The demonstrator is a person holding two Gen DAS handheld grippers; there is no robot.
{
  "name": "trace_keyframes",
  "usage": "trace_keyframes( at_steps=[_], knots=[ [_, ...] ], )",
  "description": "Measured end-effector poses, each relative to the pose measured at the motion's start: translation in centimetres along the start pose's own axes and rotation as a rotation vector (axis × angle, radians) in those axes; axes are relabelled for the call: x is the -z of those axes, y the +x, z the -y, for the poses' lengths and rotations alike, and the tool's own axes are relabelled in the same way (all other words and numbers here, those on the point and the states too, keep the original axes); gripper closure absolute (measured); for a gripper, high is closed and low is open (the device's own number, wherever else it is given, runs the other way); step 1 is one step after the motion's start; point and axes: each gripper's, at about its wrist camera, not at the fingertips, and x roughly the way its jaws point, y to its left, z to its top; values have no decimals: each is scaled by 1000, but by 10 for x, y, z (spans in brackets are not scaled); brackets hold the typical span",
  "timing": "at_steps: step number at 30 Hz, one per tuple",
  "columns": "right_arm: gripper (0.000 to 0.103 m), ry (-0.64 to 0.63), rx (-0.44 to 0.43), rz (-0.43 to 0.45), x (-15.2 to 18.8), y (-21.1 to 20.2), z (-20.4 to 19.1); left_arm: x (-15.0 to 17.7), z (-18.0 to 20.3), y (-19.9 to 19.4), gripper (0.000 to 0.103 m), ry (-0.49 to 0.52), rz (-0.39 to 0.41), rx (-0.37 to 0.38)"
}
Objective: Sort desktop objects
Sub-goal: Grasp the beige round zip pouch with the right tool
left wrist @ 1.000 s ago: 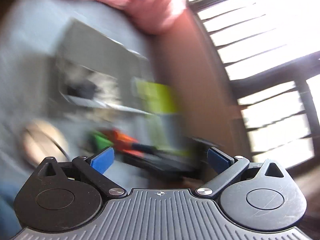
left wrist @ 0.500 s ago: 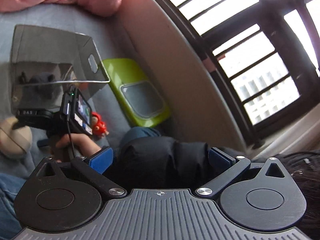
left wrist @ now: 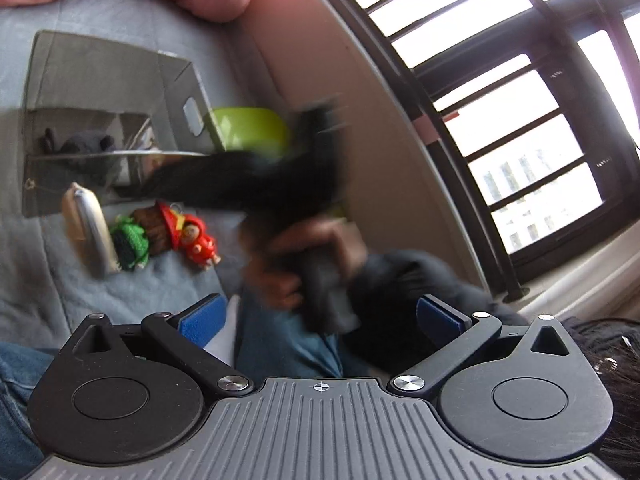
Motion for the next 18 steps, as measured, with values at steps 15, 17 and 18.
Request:
trace_keyframes(
  at_steps=[15,17,18],
  knots=[
    [48,-327,20,-172,-44,-19,-47,8,-56,-13,0,-186,5,-27],
    [23,-345,87,-201,-20,-1,-31,5,-52,2,0,-195,-50,14],
    [24,-349,121,-206,-8,9,-22,4,-47,13,0,-182,-94,23]
  ],
)
